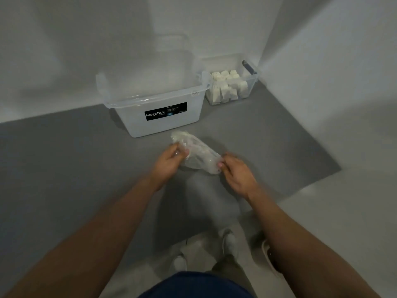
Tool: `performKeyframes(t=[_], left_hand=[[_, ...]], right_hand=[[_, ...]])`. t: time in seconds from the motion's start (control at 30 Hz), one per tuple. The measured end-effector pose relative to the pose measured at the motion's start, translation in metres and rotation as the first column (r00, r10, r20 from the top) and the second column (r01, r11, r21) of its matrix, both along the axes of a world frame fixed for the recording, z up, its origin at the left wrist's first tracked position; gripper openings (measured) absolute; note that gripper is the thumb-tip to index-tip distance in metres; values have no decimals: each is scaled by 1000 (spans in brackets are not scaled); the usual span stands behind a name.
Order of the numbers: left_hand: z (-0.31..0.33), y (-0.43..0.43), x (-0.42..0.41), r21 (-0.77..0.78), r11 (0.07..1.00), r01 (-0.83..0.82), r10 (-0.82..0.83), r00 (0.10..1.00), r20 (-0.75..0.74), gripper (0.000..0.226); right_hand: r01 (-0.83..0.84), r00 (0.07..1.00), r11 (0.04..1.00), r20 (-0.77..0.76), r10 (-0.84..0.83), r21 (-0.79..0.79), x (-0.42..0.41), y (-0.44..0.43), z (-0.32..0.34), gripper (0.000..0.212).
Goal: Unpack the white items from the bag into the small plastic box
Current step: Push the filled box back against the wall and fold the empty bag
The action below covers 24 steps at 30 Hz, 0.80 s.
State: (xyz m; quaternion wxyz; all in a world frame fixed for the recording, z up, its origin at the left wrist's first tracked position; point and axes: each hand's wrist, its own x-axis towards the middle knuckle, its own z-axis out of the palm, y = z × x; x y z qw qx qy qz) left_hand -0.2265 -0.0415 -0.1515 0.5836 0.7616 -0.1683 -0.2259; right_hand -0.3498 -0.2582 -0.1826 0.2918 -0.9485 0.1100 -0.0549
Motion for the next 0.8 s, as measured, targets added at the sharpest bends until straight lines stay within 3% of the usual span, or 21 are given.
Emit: performKeyframes(t=[0.07, 0.13, 0.2, 0.27, 0.33, 0.4, 0.47, 0.53, 0.57, 0.63, 0.7, 0.73, 0.8], left_hand=[[12, -9, -6, -192, 971, -140, 91, 965, -245, 10], [27, -17, -11, -261, 930, -260, 165, 928, -335, 4], [35, -27, -16, -249, 940, -234, 159, 944, -288, 8], [45, -35, -24, -197, 976, -91, 60, 986, -157, 4], [47, -41, -31, -143, 988, 62, -70, 996, -50, 29], [47, -49, -39, -131, 977, 166, -175, 983, -62, 44], [49, -60, -51, -204, 955, 214, -252, 950, -183, 46], [54, -72, -68, -345, 925, 156, -291, 876, -384, 36], [59, -79, -78, -387, 913, 126, -309, 834, -457, 43], [62, -94, -96, -447, 886, 125, -363, 787, -499, 59], [66, -112, -115, -430, 896, 111, -322, 829, -457, 53], [64, -123, -124, -405, 912, 69, -265, 853, -450, 51], [65, -142, -141, -374, 927, -14, -171, 873, -457, 48]], right_hand=[[194, 981, 955, -21, -195, 222, -3, 12, 10, 22], [290, 942, 824, 10, -337, 486, -6, 21, 16, 17], [310, 886, 675, 53, -460, 670, -10, 29, 25, 16], [311, 818, 542, 70, -570, 780, -11, 37, 39, 27], [255, 752, 413, 89, -653, 874, -10, 39, 53, 35], [198, 708, 334, 101, -699, 922, -8, 38, 68, 44], [233, 664, 328, 96, -741, 916, -6, 34, 81, 48], [364, 610, 395, 105, -786, 844, -8, 26, 91, 44], [438, 598, 448, 120, -793, 779, -11, 22, 94, 39], [541, 626, 556, 139, -767, 631, -23, 13, 100, 30], [548, 694, 620, 109, -712, 562, -41, 3, 104, 24], [512, 731, 606, 62, -679, 609, -53, -3, 106, 18], [376, 789, 475, -6, -615, 795, -85, -14, 109, 4]])
